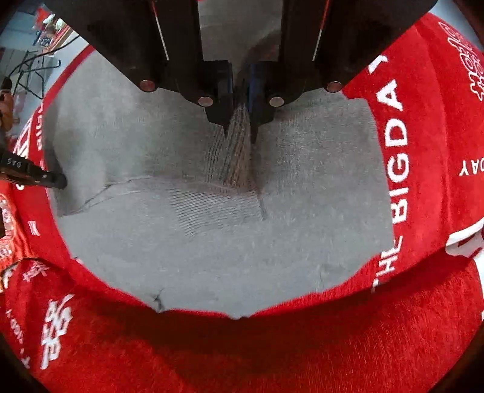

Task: Fold small clothes
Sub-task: 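Pinch the sweater fold with both tools and fold it over again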

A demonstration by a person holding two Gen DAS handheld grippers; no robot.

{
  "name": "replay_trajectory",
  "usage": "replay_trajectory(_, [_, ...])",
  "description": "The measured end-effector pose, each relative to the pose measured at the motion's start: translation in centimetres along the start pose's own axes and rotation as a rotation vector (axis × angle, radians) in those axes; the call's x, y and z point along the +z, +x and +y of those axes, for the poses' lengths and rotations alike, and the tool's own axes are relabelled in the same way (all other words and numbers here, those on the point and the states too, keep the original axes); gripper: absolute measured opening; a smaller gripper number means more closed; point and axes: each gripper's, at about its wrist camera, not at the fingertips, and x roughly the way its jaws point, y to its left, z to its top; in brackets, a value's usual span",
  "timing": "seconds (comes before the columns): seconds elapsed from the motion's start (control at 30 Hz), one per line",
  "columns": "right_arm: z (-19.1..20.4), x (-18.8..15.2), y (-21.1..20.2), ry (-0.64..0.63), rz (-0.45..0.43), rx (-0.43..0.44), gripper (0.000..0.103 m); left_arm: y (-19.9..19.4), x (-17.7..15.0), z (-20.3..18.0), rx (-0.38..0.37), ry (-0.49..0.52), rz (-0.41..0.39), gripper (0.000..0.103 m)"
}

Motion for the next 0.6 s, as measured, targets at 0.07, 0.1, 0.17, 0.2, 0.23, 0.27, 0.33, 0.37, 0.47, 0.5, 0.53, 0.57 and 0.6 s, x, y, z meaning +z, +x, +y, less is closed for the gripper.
replay_trajectory(0.07, [0.0,-0.1,-1.8,0.005,-0.038,0.023,0.009,-1.7,-0.2,0.3,-0.017,-0.013,-0.022,0.008])
replay_trajectory(0.1, [0.0,-0.1,-2.7,0.010,-0.059,0.037,0.009,-2.8,-0.3,0.5,-0.023,-0.020,-0.035,0.008])
replay_trajectory(0.17, [0.0,0.4,-5.0,0.013,-0.113,0.046,0.009,-4.8,-0.2,0.9,-0.036,-0.032,-0.062,0.008])
replay_trajectory(0.2, [-0.1,1.0,-6.1,0.017,-0.144,0.049,0.009,-5.7,0.1,0.9,-0.041,-0.033,-0.078,0.008])
replay_trajectory(0.23, [-0.1,1.4,-6.6,0.018,-0.160,0.049,0.009,-6.5,0.6,1.4,-0.041,-0.030,-0.097,0.008])
replay_trajectory(0.27, [-0.2,2.2,-7.3,0.017,-0.184,0.048,0.009,-6.9,1.2,2.1,-0.042,-0.028,-0.113,0.008])
replay_trajectory(0.33, [-0.2,3.9,-8.0,0.004,-0.214,0.048,0.009,-8.1,2.6,2.7,-0.041,-0.027,-0.161,0.008])
replay_trajectory(0.37, [0.1,5.0,-7.8,-0.001,-0.224,0.045,0.009,-8.5,3.3,2.5,-0.041,-0.027,-0.173,0.008])
replay_trajectory(0.47, [0.1,8.2,-6.8,-0.004,-0.241,0.046,0.009,-7.8,6.5,3.0,-0.017,-0.033,-0.221,0.008])
replay_trajectory(0.5, [-0.1,9.4,-5.9,-0.002,-0.238,0.050,0.009,-7.4,7.1,3.2,-0.015,-0.037,-0.228,0.008])
replay_trajectory(0.53, [-0.2,9.8,-5.3,-0.001,-0.230,0.054,0.009,-6.7,8.1,3.4,-0.010,-0.042,-0.235,0.008])
replay_trajectory(0.57, [-0.5,10.7,-3.9,0.004,-0.210,0.061,0.009,-6.0,8.9,3.4,0.002,-0.043,-0.237,0.008])
replay_trajectory(0.6, [-0.7,11.4,-2.3,0.012,-0.185,0.058,0.009,-5.0,9.5,3.7,0.024,-0.046,-0.232,0.008])
